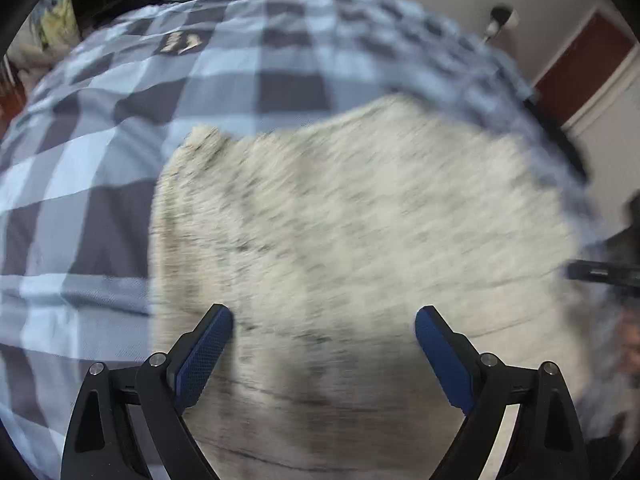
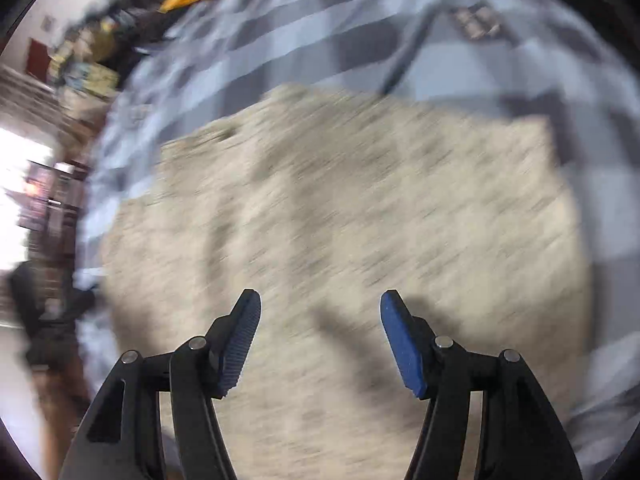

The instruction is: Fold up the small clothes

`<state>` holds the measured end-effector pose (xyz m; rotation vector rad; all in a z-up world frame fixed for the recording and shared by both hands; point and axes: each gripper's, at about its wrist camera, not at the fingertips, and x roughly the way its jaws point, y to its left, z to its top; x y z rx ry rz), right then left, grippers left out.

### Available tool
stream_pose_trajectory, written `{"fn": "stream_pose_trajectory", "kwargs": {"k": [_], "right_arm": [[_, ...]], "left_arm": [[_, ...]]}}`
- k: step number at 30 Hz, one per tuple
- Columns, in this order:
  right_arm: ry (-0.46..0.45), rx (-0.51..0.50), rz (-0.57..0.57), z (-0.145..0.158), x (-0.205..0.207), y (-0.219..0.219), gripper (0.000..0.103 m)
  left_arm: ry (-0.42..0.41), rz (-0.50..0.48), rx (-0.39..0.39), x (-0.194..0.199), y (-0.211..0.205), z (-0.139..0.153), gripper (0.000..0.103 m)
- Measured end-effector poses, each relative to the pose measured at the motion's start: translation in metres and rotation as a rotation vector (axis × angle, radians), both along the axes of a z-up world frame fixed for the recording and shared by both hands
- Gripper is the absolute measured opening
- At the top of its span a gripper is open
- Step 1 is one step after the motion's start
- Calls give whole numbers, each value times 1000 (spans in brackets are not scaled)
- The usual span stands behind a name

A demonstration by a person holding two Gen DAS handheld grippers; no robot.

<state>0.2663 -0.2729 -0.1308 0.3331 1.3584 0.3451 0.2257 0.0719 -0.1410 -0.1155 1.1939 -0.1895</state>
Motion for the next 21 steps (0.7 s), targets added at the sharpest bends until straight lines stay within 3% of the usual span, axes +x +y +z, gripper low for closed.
{"fn": "stream_pose_trajectory", "kwargs": {"k": [1,4,5,7,8,9,11,12,14,16,17,21], "right_arm": [[10,6,19,-4,-12,4,59],[8,-133,97,-22,-32,7,59],[2,-151,133,-29,-37,-2,58],[-2,-57,98,-30,-42,-28,51],[27,21,9,-28,-46,-58,51],[52,60,-64,-27,-50,-79,51],[92,86,-218,-20,-64,-122,53],[94,23,-300,-10,-76,-147,53],[55,-108,-354,18,-106,-169,53],[8,-163,-349,45,-135,-177,53],[0,-174,-350,53,-145,-176,53],[-45,-171,-346,85,-202,-182,60]], "left_arm": [[-3,-6,5,1,4,-6,96],[-20,5,-118,2,36,-4,98],[-13,34,-119,2,45,-1,98],[3,117,-72,-1,70,10,101],[8,153,-43,-3,80,14,101],[23,223,53,-8,96,19,100],[55,314,206,-24,120,27,99],[52,335,228,-33,127,34,98],[16,364,200,-58,136,55,98],[-19,354,122,-85,131,76,99],[-31,341,76,-102,124,86,100],[-49,262,15,-139,79,93,100]]}}
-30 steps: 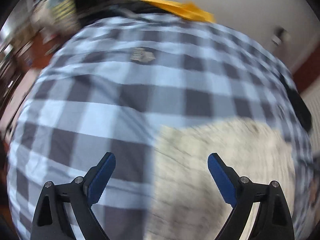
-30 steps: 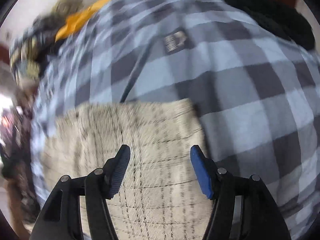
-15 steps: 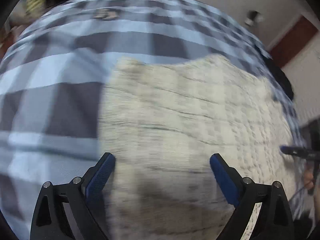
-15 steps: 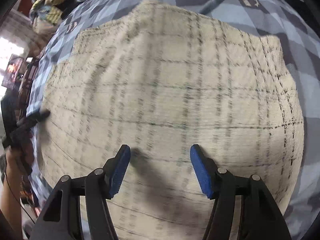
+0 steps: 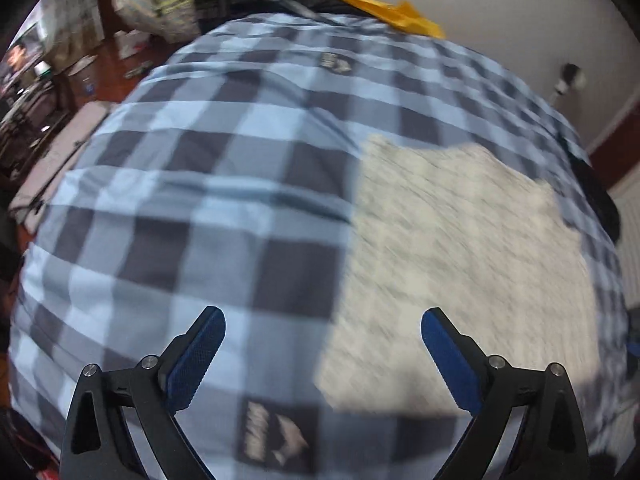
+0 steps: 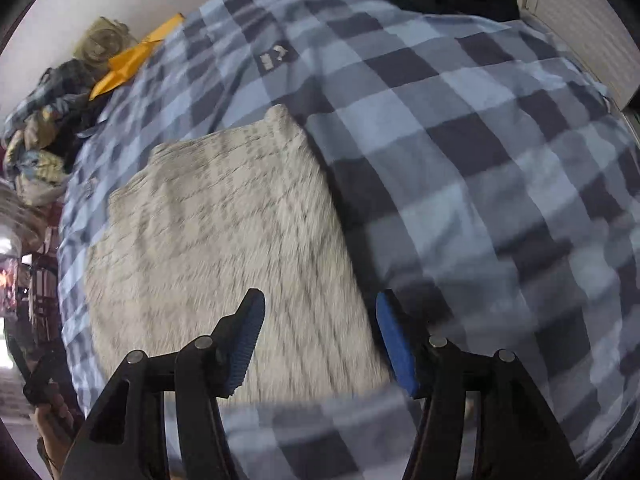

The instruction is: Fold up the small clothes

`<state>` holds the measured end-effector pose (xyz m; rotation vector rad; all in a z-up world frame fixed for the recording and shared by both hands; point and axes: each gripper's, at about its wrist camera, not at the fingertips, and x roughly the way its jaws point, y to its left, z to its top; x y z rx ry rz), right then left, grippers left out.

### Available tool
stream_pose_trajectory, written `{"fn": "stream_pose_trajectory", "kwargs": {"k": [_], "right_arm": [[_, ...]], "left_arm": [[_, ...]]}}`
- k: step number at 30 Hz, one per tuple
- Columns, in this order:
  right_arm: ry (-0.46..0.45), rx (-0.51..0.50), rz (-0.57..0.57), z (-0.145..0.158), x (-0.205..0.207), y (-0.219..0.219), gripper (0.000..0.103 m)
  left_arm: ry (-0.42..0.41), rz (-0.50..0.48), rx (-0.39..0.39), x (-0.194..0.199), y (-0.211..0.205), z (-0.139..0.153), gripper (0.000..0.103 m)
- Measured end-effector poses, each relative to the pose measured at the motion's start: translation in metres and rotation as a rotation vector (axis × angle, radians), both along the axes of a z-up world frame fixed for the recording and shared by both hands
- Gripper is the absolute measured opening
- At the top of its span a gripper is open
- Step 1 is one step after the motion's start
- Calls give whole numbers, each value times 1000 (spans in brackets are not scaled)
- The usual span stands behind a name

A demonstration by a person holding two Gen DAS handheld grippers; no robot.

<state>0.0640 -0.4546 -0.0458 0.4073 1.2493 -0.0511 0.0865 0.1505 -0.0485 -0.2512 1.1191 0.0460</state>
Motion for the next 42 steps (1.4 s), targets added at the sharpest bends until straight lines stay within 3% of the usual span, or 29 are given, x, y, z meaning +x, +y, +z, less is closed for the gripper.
{"fn": "stream_pose_trajectory", "kwargs": {"k": [3,6,8,13,18,19,21,23,26,32,34,37,39,40,42], "right_arm": [[-51,-49,61,6,-12,6,78],[-35,-35,302,-28,18,31,78],[-12,-56,346,-49,25,27,78],[32,-84,425,-92,24,18,78],[-66,-161,553,-109,32,47,77],[-87,-154,565,-108,34,51,74],[-128,-134,595,-106,39,62,40],[-148,-86,630,-101,42,73,17],[-163,-73,651,-99,41,79,12],[-235,122,588,-69,29,36,8],[-250,120,572,-63,28,29,8],[-193,48,595,-73,28,37,8],[-83,-12,590,-96,34,45,10],[2,-26,567,-111,39,46,13],[75,-52,502,-117,40,39,35]], "left_arm": [[-23,-110,41,-17,-29,-16,100],[50,-240,131,-24,-48,-42,100],[85,-296,191,-28,-55,-56,100],[145,-306,199,-27,-53,-76,100],[151,-263,192,-19,-45,-82,100],[153,-250,188,-17,-43,-82,100],[148,-234,178,-14,-39,-81,100],[133,-227,155,-12,-37,-79,100],[110,-229,98,-13,-36,-74,100],[103,-212,105,-15,-32,-70,100],[97,-202,89,-16,-29,-67,100],[72,-196,79,-18,-25,-61,100],[57,-195,79,-17,-22,-57,100],[50,-195,86,-18,-22,-55,100],[38,-194,126,-20,-25,-52,100]]}}
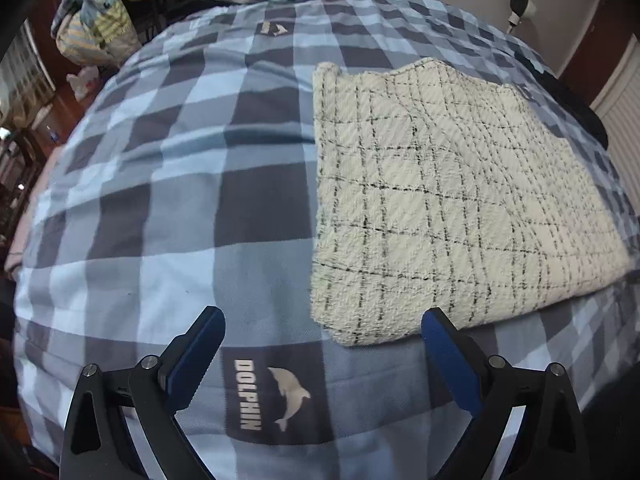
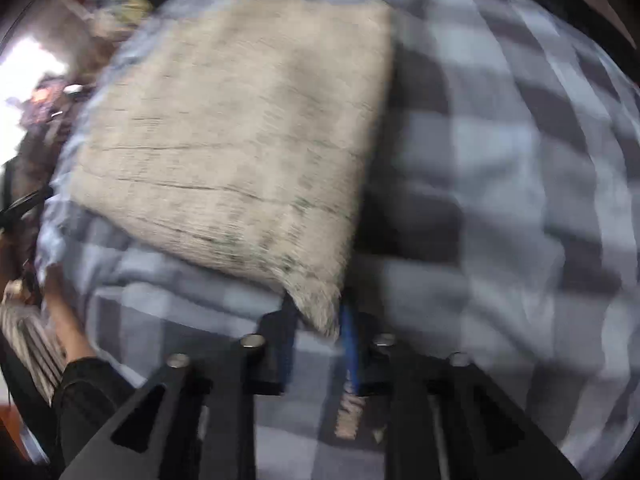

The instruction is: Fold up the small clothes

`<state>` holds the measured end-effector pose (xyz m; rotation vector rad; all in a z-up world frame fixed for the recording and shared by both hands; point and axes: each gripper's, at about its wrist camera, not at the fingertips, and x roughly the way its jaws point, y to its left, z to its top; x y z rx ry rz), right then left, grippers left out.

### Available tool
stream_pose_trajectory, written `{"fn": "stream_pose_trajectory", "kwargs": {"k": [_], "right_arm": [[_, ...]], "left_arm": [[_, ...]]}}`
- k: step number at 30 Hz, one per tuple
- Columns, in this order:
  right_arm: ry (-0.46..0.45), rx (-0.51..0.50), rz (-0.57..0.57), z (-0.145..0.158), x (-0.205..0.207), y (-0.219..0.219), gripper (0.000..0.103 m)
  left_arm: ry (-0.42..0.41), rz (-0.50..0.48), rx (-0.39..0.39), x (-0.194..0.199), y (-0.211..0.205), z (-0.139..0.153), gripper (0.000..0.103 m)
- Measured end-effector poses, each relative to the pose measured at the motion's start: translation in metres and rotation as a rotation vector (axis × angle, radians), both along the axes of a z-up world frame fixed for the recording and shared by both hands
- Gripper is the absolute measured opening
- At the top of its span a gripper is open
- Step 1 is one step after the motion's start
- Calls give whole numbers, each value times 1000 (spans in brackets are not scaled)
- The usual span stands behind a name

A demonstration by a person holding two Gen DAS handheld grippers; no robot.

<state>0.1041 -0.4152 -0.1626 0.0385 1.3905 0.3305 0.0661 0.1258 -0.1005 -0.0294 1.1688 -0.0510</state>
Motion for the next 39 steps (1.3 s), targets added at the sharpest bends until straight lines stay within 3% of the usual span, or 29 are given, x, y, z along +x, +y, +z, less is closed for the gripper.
{"fn": "stream_pose_trajectory", "kwargs": {"k": [2,3,5,7,9,12,14,16,19,21,23,24,25,26,28,30,32,34,36,39], "right_arm": [[7,-14,-95,12,-1,-9,47],[-11,-39,-147,26,-4,-10,47],[-76,-138,-200,53,-7,2,52],[-177,-235,-183,86,-10,42,58],[-243,-225,-158,108,-6,88,78],[-342,-115,-121,123,17,159,86],[-413,-77,-96,119,38,201,86],[-414,-53,-50,93,62,231,86],[-278,36,53,39,92,255,86],[-215,-8,125,12,98,265,86],[-200,-134,164,-13,106,253,86],[-191,-121,164,-18,110,237,86],[-187,-83,158,-17,113,224,85],[-194,-58,116,-15,119,198,84],[-206,-96,17,-9,128,164,84],[-205,-228,-158,-5,139,121,84],[-205,-344,-327,-3,139,82,84],[-199,-351,-417,4,136,65,84],[-247,-317,-441,22,133,75,84],[-338,-248,-346,50,130,130,86]], "left_arm": [[-37,-20,30,-1,-7,7,100],[-54,-28,29,0,-11,12,100],[-106,-43,-16,8,-25,27,100],[-138,-56,-70,23,-40,39,100],[-139,-63,-123,48,-61,46,100],[-91,-99,-145,89,-96,32,100],[-70,-118,-94,112,-117,10,100],[-30,-105,-80,125,-122,-13,100],[4,-93,-45,133,-113,-43,100],[-28,-143,-31,130,-98,-49,101],[-41,-147,50,130,-77,-53,103],[-20,-139,10,132,-60,-56,103],[3,-124,-92,134,-41,-58,103],[15,-88,-146,136,-27,-58,103],[45,-44,-137,138,-14,-58,103],[33,0,-46,138,-7,-48,103],[8,71,147,141,-1,-32,103],[-46,135,228,145,6,-12,103],[-118,140,153,146,3,11,103],[-160,80,-42,161,-26,27,103]]}}
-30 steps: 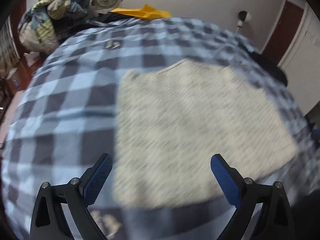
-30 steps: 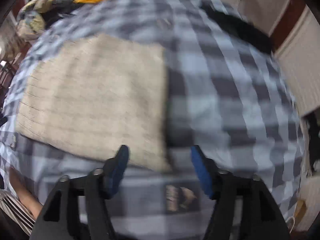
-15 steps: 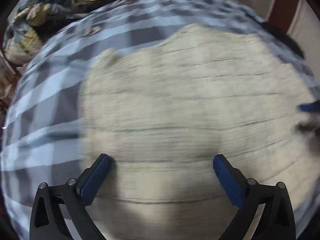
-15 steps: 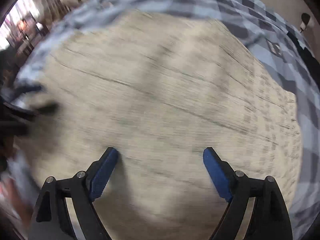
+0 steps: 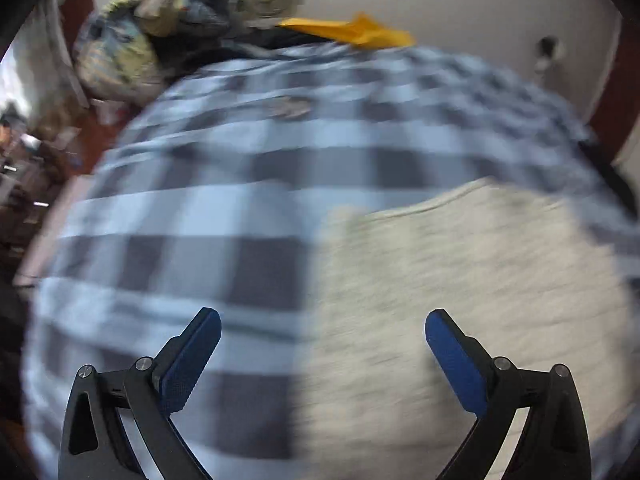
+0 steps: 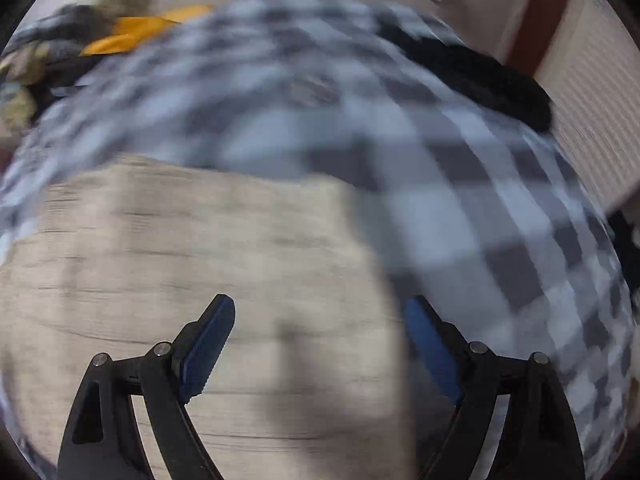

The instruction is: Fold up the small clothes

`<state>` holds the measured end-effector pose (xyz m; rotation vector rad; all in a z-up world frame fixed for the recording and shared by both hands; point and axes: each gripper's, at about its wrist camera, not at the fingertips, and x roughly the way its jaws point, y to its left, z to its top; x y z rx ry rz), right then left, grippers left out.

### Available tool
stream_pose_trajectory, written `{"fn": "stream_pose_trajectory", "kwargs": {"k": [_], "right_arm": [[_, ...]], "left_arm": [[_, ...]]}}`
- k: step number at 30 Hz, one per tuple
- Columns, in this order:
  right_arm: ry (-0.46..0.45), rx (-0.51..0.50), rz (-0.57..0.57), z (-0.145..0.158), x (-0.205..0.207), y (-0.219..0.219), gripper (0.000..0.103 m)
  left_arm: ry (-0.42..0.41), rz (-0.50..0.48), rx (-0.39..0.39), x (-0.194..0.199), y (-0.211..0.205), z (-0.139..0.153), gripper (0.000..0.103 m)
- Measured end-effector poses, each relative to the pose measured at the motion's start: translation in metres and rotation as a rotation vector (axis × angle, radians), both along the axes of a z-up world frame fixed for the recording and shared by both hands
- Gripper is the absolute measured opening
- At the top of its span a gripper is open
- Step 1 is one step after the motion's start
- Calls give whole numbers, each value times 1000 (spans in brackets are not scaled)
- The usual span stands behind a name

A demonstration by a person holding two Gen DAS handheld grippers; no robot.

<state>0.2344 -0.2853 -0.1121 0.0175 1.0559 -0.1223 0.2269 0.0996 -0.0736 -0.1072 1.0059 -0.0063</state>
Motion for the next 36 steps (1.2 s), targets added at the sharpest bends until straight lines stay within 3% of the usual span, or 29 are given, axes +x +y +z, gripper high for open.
{"fn": "stream_pose_trajectory", "kwargs": {"k": [3,4,6,7,8,9,10,11,12,14,17,18,19,20,22,25,27,30,32,36], "right_arm": [[-47,82,160,7,8,66,86],[-42,104,209,3,9,85,86],[21,111,345,-16,13,130,85],[61,84,434,-29,13,152,85],[78,53,474,-35,10,157,85],[84,-9,520,-48,9,165,85],[93,0,543,-53,8,160,85],[101,47,555,-56,11,150,86],[112,154,560,-58,13,128,86],[125,191,513,-59,19,85,86],[139,59,365,-61,16,24,86],[132,44,322,-60,14,4,86],[119,0,263,-56,11,-14,86],[106,-115,174,-53,9,-28,86],[86,-254,35,-43,3,-51,86],[10,-122,-36,-15,-9,-55,86],[-46,-19,-5,3,-10,-36,87],[-110,60,85,19,0,25,87],[-93,86,164,15,16,58,87],[55,63,327,-24,47,111,87]], "left_arm": [[28,-148,-91,22,-53,-15,103],[50,-198,-80,27,-72,-27,103],[105,-263,37,39,-98,-57,103],[129,-280,131,42,-105,-75,103],[126,-310,157,43,-103,-86,103],[104,-335,123,43,-96,-86,103],[70,-348,79,43,-84,-84,103],[54,-335,85,45,-74,-83,103],[48,-309,118,47,-58,-83,103],[68,-276,111,54,-26,-86,103],[104,-176,108,60,12,-84,103],[98,-118,141,61,24,-79,103],[81,-34,224,62,33,-72,103],[68,35,294,64,38,-65,103],[24,108,301,67,43,-50,103],[-77,18,55,72,13,-21,103],[-95,-86,0,76,-28,-14,103],[-52,-234,-35,91,-98,-24,103],[-7,-290,-36,99,-131,-39,103],[82,-317,112,116,-161,-79,103]]}}
